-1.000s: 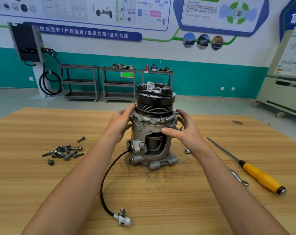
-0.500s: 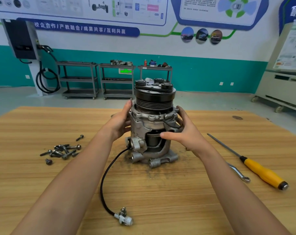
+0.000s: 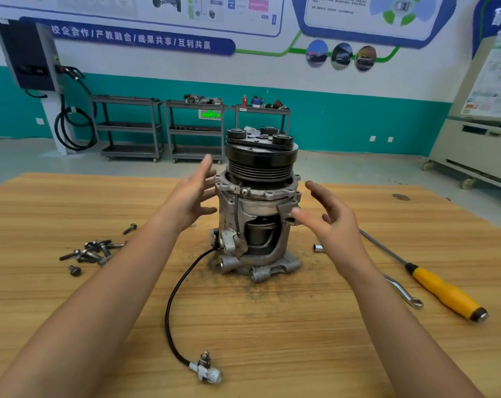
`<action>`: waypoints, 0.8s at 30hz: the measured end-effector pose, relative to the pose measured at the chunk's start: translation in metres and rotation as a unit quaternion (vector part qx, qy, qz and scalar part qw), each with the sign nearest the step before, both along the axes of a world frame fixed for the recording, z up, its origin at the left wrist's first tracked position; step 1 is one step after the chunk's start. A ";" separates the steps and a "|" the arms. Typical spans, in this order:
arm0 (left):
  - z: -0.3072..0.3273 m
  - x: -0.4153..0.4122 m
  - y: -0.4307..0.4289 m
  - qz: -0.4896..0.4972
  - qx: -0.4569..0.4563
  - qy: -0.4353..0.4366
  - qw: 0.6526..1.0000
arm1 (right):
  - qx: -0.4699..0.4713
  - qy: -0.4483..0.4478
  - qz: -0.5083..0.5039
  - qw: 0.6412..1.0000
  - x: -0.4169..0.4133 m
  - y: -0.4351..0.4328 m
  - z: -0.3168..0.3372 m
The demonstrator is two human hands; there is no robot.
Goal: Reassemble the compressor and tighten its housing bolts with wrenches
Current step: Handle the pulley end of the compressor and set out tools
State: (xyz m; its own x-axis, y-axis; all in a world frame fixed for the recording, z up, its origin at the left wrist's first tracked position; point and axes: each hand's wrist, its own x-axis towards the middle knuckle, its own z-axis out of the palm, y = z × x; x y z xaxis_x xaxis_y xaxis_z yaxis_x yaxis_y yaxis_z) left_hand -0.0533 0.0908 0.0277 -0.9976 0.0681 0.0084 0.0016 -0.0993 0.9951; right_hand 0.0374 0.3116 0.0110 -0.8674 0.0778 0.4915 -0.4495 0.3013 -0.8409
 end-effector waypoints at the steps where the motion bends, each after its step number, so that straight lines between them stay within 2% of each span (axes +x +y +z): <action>1: -0.003 0.013 -0.002 0.010 0.006 0.037 0.999 | -0.020 -0.015 -0.001 1.000 -0.005 0.001 0.002; 3: -0.009 0.042 -0.002 -0.002 -0.099 0.112 0.989 | -0.057 -0.042 -0.001 0.998 -0.013 0.001 0.009; 5: -0.015 0.060 0.003 -0.017 -0.236 0.196 0.952 | -0.064 -0.045 0.001 0.997 -0.022 0.000 0.017; 7: -0.015 0.065 0.006 0.011 -0.308 0.245 0.919 | -0.053 -0.039 0.011 0.998 -0.029 -0.003 0.026; 11: -0.003 0.070 -0.007 0.037 -0.385 0.255 0.886 | -0.005 -0.062 0.059 0.996 -0.044 -0.007 0.043; 14: 0.012 0.072 -0.020 0.027 -0.411 0.248 0.877 | 0.037 -0.090 0.122 0.988 -0.053 -0.008 0.053; 16: 0.023 0.070 -0.026 0.009 -0.463 0.252 0.850 | 0.060 -0.100 0.119 0.986 -0.052 -0.011 0.055; 19: 0.037 0.062 -0.028 -0.040 -0.542 0.221 0.809 | 0.041 -0.089 0.093 0.991 -0.048 -0.018 0.048; 20: 0.040 0.061 -0.029 -0.055 -0.548 0.206 0.809 | 0.035 -0.082 0.079 0.993 -0.046 -0.021 0.044; 21: 0.042 0.060 -0.031 -0.074 -0.530 0.189 0.824 | 0.038 -0.074 0.061 0.995 -0.043 -0.024 0.042; 24: 0.047 0.064 -0.033 -0.077 -0.372 0.193 0.905 | 0.078 -0.059 0.047 0.994 -0.033 -0.024 0.042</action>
State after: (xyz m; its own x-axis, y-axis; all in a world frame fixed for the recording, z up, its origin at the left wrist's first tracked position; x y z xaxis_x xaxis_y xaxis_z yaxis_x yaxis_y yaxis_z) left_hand 0.0106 0.0578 0.0743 -0.9085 0.3359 0.2485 0.4060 0.5691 0.7151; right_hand 0.0047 0.2878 0.0530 -0.9194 -0.0752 0.3860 -0.3830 0.3939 -0.8355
